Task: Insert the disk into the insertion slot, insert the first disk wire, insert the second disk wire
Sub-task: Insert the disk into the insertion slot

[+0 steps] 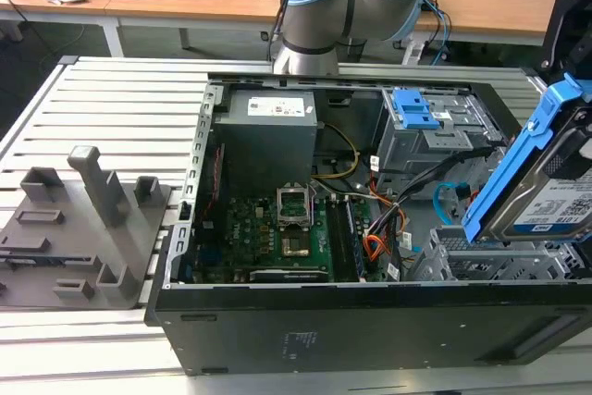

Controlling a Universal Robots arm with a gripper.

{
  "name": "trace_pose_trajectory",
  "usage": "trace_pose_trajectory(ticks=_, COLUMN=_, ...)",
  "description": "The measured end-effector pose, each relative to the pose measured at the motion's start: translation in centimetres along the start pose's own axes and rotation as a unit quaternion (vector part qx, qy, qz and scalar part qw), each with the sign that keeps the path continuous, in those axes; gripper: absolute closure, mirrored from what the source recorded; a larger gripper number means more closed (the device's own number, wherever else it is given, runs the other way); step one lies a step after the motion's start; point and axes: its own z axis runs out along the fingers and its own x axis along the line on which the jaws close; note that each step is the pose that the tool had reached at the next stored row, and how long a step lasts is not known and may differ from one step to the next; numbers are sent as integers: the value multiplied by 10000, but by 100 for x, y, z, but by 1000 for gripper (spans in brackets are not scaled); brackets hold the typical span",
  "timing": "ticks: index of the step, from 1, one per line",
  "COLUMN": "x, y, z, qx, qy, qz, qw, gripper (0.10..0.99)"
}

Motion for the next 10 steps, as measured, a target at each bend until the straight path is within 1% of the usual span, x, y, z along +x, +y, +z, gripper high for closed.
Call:
trace_pose_trajectory(ticks=4, x=0, y=-1, z=26, qx=0, qy=0, qz=0, qw=10000, gripper=718)
trace_pose_trajectory(ticks=6, x=0, y=-2, z=67, qx=0, qy=-1, qz=0, qw=10000, gripper=718)
trace_pose_trajectory(ticks=10, x=0, y=-4, z=106, qx=0, qy=0, qz=0, qw=10000, gripper=718)
